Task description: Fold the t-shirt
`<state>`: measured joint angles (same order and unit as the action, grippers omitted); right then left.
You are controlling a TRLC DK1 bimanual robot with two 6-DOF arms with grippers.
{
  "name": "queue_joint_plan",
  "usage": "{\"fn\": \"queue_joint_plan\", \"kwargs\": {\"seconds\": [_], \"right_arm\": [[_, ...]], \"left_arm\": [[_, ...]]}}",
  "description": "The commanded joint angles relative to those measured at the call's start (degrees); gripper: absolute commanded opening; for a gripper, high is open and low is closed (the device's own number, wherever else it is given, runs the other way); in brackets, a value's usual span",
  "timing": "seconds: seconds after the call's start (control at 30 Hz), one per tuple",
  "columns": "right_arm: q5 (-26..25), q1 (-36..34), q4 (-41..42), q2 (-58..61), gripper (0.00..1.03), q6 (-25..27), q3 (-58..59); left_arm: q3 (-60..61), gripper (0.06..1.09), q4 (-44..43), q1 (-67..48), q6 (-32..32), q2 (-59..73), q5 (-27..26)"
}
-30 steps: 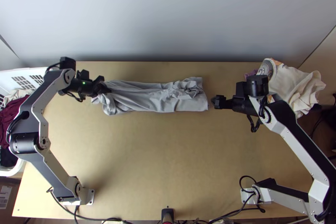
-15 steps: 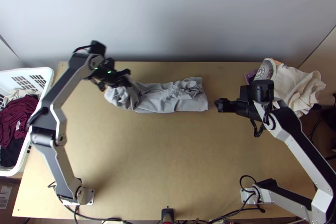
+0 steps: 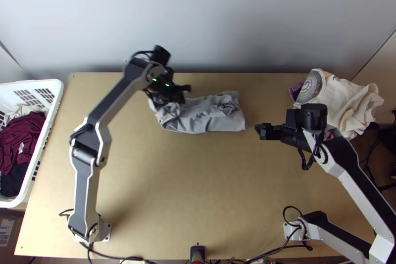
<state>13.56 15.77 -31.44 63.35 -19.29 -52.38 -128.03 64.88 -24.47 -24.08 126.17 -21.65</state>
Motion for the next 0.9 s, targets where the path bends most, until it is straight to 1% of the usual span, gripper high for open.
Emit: {"fn": "queue_joint_plan", "kwargs": {"seconds": [0.0,0.37,0.6,0.73,0.77,0.83,0.87], "right_arm": [[0.7,0.4,3.3,-2.1,0.99,-0.8,4.6],[1.4,-0.8,7.9,-6.6,0.99,-0.9,12.7],[1.6,-2.2,8.7,-8.0,0.99,-1.7,14.3],[1.6,-2.2,9.3,-10.4,0.99,-2.1,17.0],[1.6,-2.3,9.6,-11.1,0.99,-2.5,17.8],[1.6,-2.3,9.7,-12.4,0.99,-3.3,18.7],[1.6,-2.3,9.7,-13.3,0.99,-3.9,19.2]], "left_arm": [[-2.7,0.09,-3.4,-6.6,-3.1,3.5,2.8],[-3.6,0.09,-17.3,-12.5,-9.9,5.3,2.7],[-3.6,0.09,-25.8,-17.0,-10.7,8.2,2.3],[-3.4,0.10,-33.1,-18.4,-12.6,10.8,2.1],[-3.4,0.16,-34.4,-18.8,-12.9,11.6,1.5],[-3.4,0.53,-37.4,-19.3,-14.7,13.1,1.3],[-3.3,0.66,-39.3,-19.4,-16.6,13.9,1.5]]}}
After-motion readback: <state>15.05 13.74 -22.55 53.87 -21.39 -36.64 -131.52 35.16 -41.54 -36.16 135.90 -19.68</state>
